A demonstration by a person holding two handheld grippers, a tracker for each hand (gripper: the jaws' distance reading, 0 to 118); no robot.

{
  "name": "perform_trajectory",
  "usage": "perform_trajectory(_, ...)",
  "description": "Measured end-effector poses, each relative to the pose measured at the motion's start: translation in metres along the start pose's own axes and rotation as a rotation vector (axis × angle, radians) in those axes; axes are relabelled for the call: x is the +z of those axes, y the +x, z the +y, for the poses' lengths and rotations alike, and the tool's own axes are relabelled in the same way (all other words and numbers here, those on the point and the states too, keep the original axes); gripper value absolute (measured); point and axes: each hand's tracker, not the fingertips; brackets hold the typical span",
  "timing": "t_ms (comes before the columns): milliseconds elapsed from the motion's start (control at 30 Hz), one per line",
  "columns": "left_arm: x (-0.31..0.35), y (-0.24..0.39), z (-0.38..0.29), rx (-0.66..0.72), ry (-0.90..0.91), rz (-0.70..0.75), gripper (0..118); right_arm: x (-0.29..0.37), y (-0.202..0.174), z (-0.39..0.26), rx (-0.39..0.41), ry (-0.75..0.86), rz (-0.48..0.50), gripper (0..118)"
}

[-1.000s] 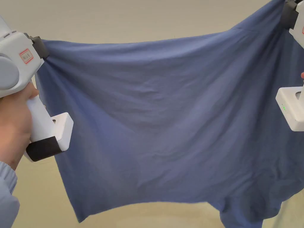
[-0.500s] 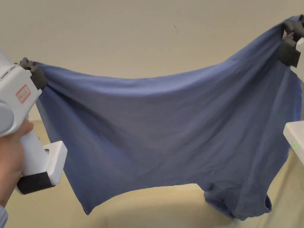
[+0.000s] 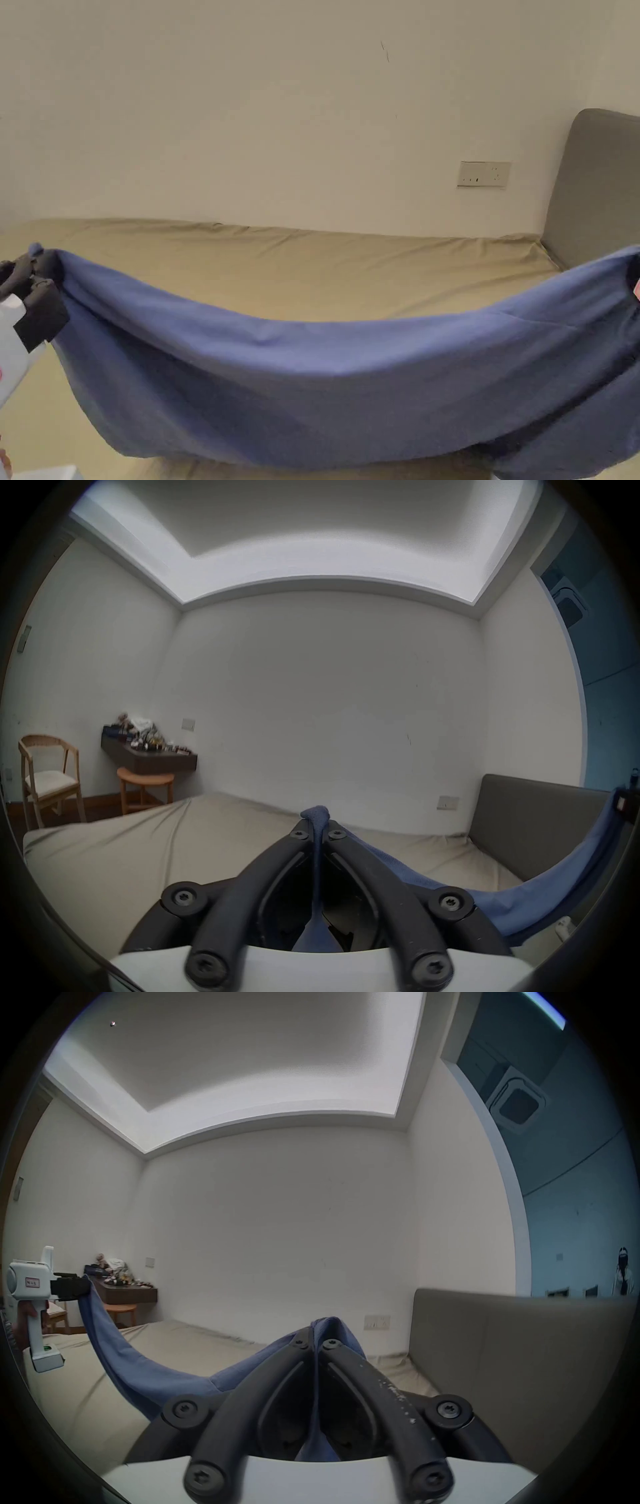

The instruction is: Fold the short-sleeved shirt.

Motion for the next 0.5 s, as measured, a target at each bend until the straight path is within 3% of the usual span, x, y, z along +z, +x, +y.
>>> perform_trajectory(300,0.115,-0.037,-0.096,-0.041,-0.281,0.037,2,0.124,-0.016,-0.108,-0.016,-0.324,0.048,3)
perform_trajectory(400,0.144,-0.05,-0.128,-0.04,-0.398,0.064,2,0.145,-0.024,-0.139,-0.06,-0.482,0.066,3)
perform_trajectory(500,0.157,-0.062,-0.158,-0.058,-0.55,0.1,2,0.148,-0.02,-0.177,-0.159,-0.692,0.105,3)
